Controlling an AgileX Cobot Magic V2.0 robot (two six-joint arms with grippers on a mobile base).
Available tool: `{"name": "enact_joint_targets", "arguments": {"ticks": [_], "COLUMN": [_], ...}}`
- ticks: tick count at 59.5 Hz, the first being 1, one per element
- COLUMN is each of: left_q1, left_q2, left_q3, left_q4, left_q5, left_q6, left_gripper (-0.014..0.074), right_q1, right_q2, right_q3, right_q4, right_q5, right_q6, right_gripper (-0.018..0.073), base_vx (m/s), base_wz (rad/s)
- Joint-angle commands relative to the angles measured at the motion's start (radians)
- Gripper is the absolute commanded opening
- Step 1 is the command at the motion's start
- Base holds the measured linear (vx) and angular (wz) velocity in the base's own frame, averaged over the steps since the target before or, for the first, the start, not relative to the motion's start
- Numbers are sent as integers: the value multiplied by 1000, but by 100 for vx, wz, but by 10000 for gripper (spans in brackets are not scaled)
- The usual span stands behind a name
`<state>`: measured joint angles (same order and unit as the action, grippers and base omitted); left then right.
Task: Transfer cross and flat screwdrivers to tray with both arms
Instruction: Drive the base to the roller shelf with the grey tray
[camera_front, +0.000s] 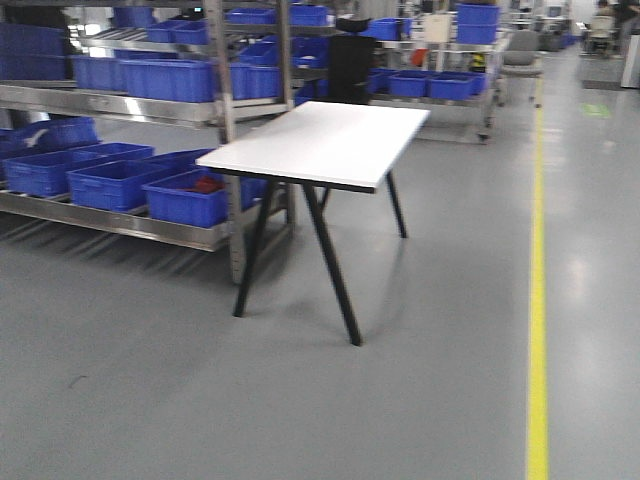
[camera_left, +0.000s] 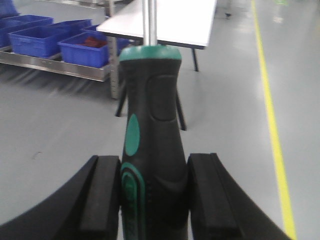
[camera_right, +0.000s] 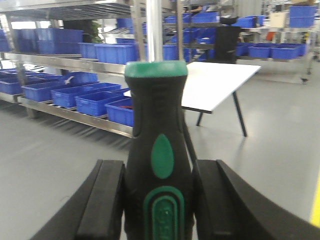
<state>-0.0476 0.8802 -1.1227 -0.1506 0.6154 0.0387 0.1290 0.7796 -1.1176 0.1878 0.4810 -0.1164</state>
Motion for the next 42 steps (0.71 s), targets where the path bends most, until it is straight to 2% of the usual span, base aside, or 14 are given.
{"name": "enact_joint_targets", "arguments": {"ticks": [1, 42], "left_q1": [-3, -3], "left_q2": [-8, -8], "left_q3": [-27, -27], "left_q4": [-13, -13], "left_q5": [-97, -96], "left_q6": [-8, -8], "left_gripper": [0, 0], "right_q1": [-2, -2], "right_q2": [-2, -2], "right_q3": [-31, -31], "right_q4": [5, 5], "right_q5": [-98, -99], "right_q6": [-3, -3], "right_gripper": [-8, -8], "base_vx": [50, 51], "base_wz": [47, 65]}}
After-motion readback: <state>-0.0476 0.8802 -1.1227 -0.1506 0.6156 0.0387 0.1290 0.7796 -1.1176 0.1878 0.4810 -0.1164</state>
